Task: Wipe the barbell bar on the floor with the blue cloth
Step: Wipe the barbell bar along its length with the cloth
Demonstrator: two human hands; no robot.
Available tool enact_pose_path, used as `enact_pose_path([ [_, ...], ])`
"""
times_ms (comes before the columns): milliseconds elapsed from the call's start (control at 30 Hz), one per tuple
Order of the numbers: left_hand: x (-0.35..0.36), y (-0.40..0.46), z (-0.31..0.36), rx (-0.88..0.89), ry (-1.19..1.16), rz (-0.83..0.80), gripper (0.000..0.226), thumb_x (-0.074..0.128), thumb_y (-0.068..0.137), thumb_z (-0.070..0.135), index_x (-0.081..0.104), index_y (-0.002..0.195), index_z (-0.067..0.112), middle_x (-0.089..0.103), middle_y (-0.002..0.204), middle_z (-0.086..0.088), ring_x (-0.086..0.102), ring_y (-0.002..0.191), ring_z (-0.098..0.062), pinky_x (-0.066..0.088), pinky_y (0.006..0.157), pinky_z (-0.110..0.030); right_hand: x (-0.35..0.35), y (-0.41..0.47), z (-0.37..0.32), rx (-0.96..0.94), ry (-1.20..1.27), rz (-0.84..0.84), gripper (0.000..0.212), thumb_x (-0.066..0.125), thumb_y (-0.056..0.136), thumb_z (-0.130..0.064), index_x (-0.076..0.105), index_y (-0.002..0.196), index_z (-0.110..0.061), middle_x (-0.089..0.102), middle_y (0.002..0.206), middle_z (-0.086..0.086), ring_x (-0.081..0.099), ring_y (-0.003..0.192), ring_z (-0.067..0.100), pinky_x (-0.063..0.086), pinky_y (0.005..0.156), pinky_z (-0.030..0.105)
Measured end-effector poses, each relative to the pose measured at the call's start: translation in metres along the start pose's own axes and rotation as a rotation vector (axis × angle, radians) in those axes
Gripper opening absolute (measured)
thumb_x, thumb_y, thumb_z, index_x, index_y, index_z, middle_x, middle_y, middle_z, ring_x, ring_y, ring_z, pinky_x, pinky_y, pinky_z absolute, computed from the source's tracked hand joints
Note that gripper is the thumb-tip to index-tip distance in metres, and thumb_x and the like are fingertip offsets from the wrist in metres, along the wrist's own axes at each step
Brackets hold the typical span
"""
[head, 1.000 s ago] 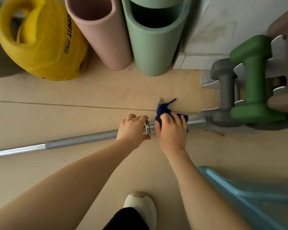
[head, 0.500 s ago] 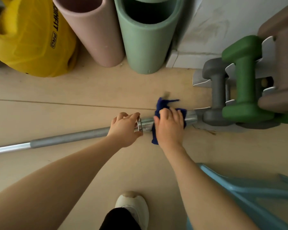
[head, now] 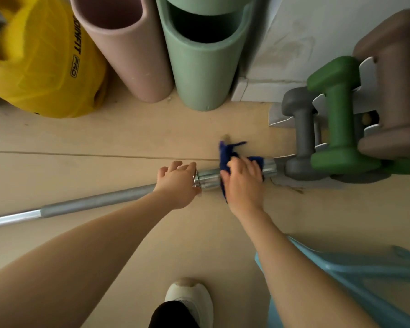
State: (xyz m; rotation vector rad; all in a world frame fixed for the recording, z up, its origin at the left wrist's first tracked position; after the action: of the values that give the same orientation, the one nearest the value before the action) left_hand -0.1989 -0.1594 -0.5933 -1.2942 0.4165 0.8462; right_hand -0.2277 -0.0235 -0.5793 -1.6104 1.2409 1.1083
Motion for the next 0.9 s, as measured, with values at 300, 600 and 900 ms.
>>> enact_pose_path([
  [300, -0.001, -0.003, -0.004, 0.007, -0.06, 0.023, 0.058, 0.056, 0.087, 0.044, 0.034, 0.136, 0.022, 0.039, 0.144, 0.004, 0.015, 0.141, -0.024, 0.016, 0.11, -0.039, 0.01, 0.013, -0.018, 0.037, -0.043, -0.04, 0.04, 0.029, 0.088, -0.04, 0.055, 0.076, -0.012, 0.067, 0.073, 0.009, 0.062, 0.078, 0.03, 0.035, 0.092, 0.04],
  [600, 0.001, -0.004, -0.006, -0.007, -0.096, -0.008, 0.062, 0.052, 0.091, 0.04, 0.024, 0.143, 0.022, 0.032, 0.149, 0.006, 0.008, 0.143, -0.025, 0.013, 0.113, -0.04, 0.01, 0.018, 0.0, -0.035, -0.077, 0.043, 0.031, 0.041, 0.084, -0.042, 0.061, 0.085, -0.018, 0.068, 0.073, 0.001, 0.064, 0.077, 0.027, 0.037, 0.092, 0.038],
  [900, 0.007, 0.015, -0.013, 0.024, -0.215, -0.167, 0.052, 0.048, 0.093, 0.04, 0.033, 0.137, 0.016, 0.041, 0.14, -0.002, 0.02, 0.141, -0.027, 0.023, 0.113, -0.043, 0.023, -0.02, -0.042, -0.125, 0.061, 0.073, 0.029, 0.037, 0.085, -0.031, 0.056, 0.099, -0.015, 0.063, 0.121, 0.003, 0.055, 0.117, 0.028, 0.024, 0.105, 0.041],
])
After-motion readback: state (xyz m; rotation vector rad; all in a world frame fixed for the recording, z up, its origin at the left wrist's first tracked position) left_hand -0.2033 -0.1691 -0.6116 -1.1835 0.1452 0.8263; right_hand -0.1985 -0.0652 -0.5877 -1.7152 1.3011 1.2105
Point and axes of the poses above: each hand's wrist, its own y-axis towards the middle knuckle, its own x-axis out of the palm, z = x × y, the point moved 8 cm from there along y, towards the middle knuckle
